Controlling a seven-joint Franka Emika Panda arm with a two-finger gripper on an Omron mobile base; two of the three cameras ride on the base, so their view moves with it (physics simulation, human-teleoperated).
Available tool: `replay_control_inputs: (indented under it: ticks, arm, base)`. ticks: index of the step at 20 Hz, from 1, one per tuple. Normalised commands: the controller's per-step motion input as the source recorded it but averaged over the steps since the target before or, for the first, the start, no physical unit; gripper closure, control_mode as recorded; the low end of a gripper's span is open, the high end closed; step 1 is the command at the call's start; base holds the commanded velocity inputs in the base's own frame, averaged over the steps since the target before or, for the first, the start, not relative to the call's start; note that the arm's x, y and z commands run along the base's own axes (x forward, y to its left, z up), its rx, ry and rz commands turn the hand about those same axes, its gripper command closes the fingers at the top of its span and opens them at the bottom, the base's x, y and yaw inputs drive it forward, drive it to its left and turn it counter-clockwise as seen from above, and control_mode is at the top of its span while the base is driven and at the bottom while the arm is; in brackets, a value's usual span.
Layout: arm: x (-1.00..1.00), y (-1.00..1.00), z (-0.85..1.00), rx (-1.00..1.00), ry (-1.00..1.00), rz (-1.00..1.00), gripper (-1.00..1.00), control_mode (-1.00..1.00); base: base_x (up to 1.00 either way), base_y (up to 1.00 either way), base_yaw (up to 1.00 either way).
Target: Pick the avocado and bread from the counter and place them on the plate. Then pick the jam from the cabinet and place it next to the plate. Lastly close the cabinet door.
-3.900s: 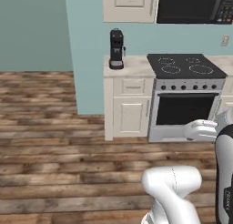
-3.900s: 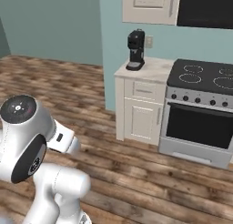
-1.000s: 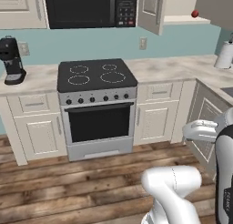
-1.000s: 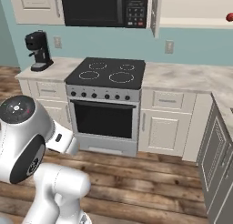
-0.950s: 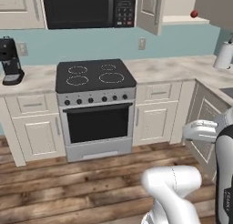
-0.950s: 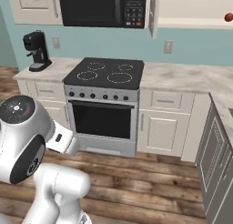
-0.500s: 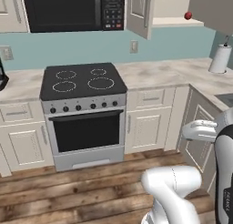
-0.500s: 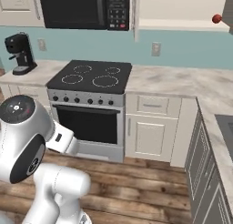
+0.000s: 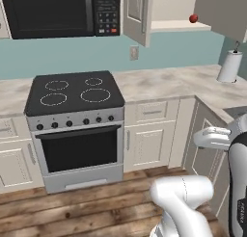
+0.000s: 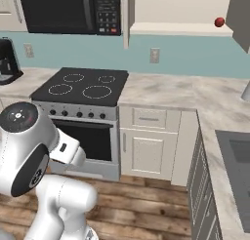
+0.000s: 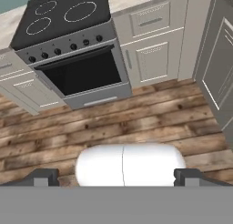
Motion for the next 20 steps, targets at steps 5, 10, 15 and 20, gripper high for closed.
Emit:
replay_control_inputs:
  ticks: [5, 10, 15, 20]
  arm:
    - [0.00, 0.00, 0.00, 0.00, 0.00, 0.00, -1.00, 1.00]
    - [0.00, 0.00, 0.00, 0.00, 0.00, 0.00, -1.00, 1.00]
    - [0.00, 0.00, 0.00, 0.00, 0.00, 0.00, -1.00, 1.00]
    - [0.00, 0.00, 0.00, 0.00, 0.00, 0.00, -1.00, 1.00]
  base:
    - [0.56, -0.31, -0.01]
    - [0.52, -0.33, -0.01]
    - [0.50, -0.31, -0.01]
    - [0.47, -0.31, -0.01]
